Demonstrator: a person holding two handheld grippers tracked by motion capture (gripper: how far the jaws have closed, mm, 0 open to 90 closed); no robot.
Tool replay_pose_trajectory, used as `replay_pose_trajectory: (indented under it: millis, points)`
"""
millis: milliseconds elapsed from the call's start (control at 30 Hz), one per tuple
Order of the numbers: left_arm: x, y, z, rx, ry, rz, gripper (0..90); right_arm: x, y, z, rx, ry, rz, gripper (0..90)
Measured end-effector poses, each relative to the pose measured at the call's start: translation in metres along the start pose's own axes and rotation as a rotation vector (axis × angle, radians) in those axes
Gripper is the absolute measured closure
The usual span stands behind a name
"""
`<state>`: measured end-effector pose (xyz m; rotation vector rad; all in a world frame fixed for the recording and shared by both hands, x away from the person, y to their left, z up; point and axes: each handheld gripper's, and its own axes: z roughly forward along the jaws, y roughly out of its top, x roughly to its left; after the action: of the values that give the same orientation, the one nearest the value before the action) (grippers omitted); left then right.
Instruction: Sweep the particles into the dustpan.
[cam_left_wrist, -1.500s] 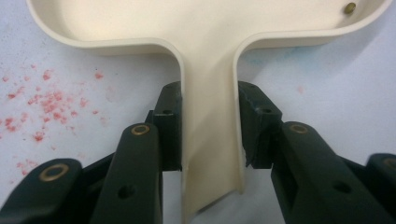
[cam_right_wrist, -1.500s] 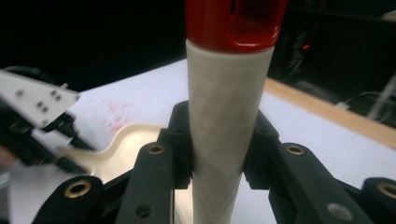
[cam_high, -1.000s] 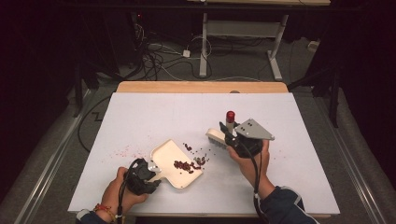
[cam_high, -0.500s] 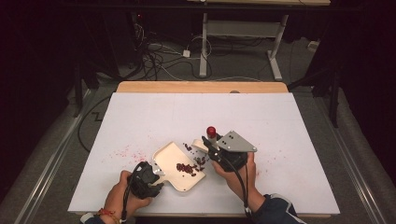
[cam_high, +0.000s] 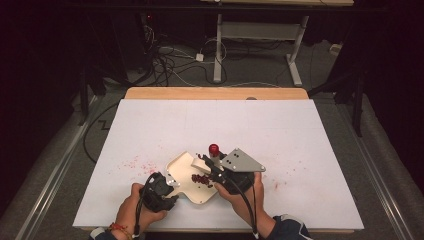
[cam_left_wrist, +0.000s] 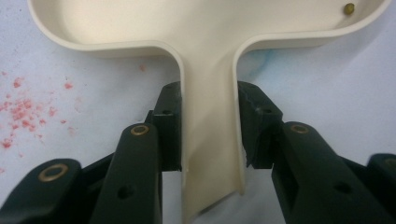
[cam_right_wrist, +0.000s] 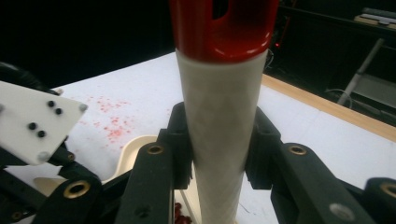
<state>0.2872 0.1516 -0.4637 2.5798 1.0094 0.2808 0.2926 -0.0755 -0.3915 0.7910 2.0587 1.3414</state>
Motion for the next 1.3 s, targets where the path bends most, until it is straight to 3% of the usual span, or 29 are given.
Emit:
replay_pose_trajectory:
  millis: [233, 467, 667, 867, 1033, 1200, 1300]
  points:
    - [0.001, 0.0, 0.001, -0.002, -0.003, -0.002, 63.0, -0.003, 0.003, -0.001, -0.034, 0.011, 0.024, 69.4]
    - [0.003, 0.0, 0.001, -0.004, -0.011, -0.002, 63.1, -0.016, 0.006, -0.001, -0.082, 0.031, 0.079, 69.4]
    - [0.003, -0.001, 0.001, -0.012, -0.012, 0.001, 63.0, -0.032, 0.011, -0.009, -0.112, 0.051, 0.085, 69.4]
    - [0.004, -0.002, 0.001, -0.014, -0.019, 0.001, 63.1, -0.051, 0.013, -0.029, -0.094, 0.021, 0.041, 69.4]
    - [0.003, -0.002, 0.001, -0.015, -0.014, 0.004, 63.1, -0.066, 0.002, -0.04, -0.03, -0.036, -0.002, 69.3]
    - [0.004, -0.002, 0.002, -0.014, -0.021, -0.001, 63.1, -0.076, -0.013, -0.06, 0.012, -0.054, 0.012, 69.3]
    - [0.005, -0.002, 0.002, -0.013, -0.024, 0.0, 63.1, -0.071, -0.021, -0.062, 0.019, -0.014, 0.042, 69.4]
